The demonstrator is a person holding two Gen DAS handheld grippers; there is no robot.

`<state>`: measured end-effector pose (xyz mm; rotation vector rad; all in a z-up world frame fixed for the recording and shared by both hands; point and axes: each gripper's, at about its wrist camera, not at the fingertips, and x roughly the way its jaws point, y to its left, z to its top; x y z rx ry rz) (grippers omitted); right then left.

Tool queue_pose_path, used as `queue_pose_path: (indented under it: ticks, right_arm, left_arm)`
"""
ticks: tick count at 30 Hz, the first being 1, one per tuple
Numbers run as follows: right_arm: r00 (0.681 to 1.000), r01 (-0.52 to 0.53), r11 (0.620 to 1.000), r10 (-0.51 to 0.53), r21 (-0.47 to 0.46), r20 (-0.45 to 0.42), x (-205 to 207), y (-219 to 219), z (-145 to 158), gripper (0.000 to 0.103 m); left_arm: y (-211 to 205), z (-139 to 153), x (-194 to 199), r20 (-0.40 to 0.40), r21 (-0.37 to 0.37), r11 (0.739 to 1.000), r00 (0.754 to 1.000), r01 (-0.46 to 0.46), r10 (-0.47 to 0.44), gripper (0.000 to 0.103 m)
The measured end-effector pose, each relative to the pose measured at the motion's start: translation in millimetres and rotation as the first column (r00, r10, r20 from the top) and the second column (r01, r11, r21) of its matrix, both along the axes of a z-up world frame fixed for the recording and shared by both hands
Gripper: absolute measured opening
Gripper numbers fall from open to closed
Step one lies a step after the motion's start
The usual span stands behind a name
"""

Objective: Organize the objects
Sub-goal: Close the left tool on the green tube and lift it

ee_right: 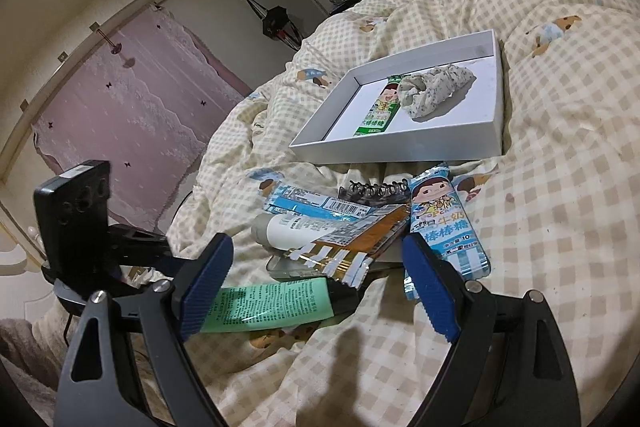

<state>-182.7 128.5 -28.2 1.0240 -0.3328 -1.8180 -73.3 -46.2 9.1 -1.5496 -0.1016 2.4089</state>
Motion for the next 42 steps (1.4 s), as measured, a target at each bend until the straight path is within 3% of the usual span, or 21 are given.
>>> queue_pose_path:
  ticks: [6, 8, 10, 13, 14, 18, 21, 23, 25, 30, 32, 35, 39, 42]
  right_arm:
    - [1.000, -0.003, 1.000, 0.003, -0.008, 0.016, -2.5, 2.2, -2.0, 0.086]
    - [1.000, -0.006, 1.000, 0.006, -0.012, 0.023, -3.6, 2.4, -3.1, 0.086]
    - [1.000, -0.008, 1.000, 0.008, -0.014, 0.028, -4.3, 2.1, -3.7, 0.086]
    - [1.000, -0.008, 1.000, 0.008, -0.014, 0.028, -4.7, 2.0, -3.8, 0.086]
    - [1.000, -0.008, 1.000, 0.008, -0.014, 0.028, -4.7, 2.0, -3.8, 0.086]
    - [1.000, -0.008, 1.000, 0.009, -0.014, 0.028, -4.8, 2.0, -3.9, 0.086]
    - [1.000, -0.009, 1.000, 0.009, -0.014, 0.028, -5.0, 2.0, -4.1, 0.086]
    - [1.000, -0.009, 1.000, 0.009, -0.014, 0.030, -4.8, 2.3, -4.3, 0.086]
    - [0.999, -0.009, 1.000, 0.009, -0.014, 0.031, -4.6, 2.7, -4.3, 0.086]
    - [0.999, -0.010, 1.000, 0.010, -0.014, 0.032, -4.8, 2.8, -4.4, 0.086]
    - [0.999, -0.010, 1.000, 0.010, -0.015, 0.033, -4.6, 3.5, -4.3, 0.086]
    - [0.999, -0.010, 1.000, 0.011, -0.018, 0.035, -4.7, 3.4, -4.6, 0.086]
    - [0.999, -0.009, 1.000, 0.010, -0.025, 0.043, -4.1, 4.0, -5.0, 0.086]
    - [0.999, -0.009, 1.000, 0.010, -0.029, 0.045, -4.4, 4.7, -5.4, 0.086]
  left_arm:
    - [-17.8, -33.5, -27.5, 0.129, 0.109, 0.991, 0.990, -0.075, 0.061, 0.024]
    - [-21.9, -40.0, -32.7, 0.141, 0.132, 0.987, 0.988, -0.088, 0.070, 0.030]
    - [-26.2, -43.3, -35.1, 0.142, 0.136, 0.983, 0.985, -0.119, 0.099, 0.045]
    - [-21.5, -48.9, -35.8, 0.152, 0.155, 0.980, 0.983, -0.126, 0.102, 0.048]
    - [-17.5, -50.1, -36.1, 0.153, 0.149, 0.982, 0.984, -0.115, 0.092, 0.047]
    - [4.5, -40.3, -27.9, 0.110, 0.121, 0.989, 0.992, -0.080, 0.067, 0.024]
    - [24.0, -27.2, -12.0, 0.045, 0.099, 0.995, 0.999, -0.009, 0.004, 0.023]
    - [38.6, -28.3, -9.7, 0.044, 0.015, 1.000, 0.999, 0.016, -0.016, 0.023]
    - [46.3, -33.5, -13.8, 0.060, -0.014, 1.000, 0.998, 0.014, -0.013, 0.023]
    - [40.6, -49.6, -33.9, 0.163, 0.068, 0.997, 0.986, -0.047, 0.035, 0.028]
    - [34.3, -60.0, -42.5, 0.202, 0.139, 0.987, 0.978, -0.083, 0.054, 0.028]
    - [28.1, -71.3, -48.2, 0.254, 0.207, 0.968, 0.964, -0.139, 0.083, 0.022]
    - [21.2, -70.8, -48.0, 0.252, 0.239, 0.955, 0.961, -0.174, 0.112, 0.018]
    - [7.3, -66.7, -46.1, 0.237, 0.289, 0.930, 0.958, -0.226, 0.160, 0.016]
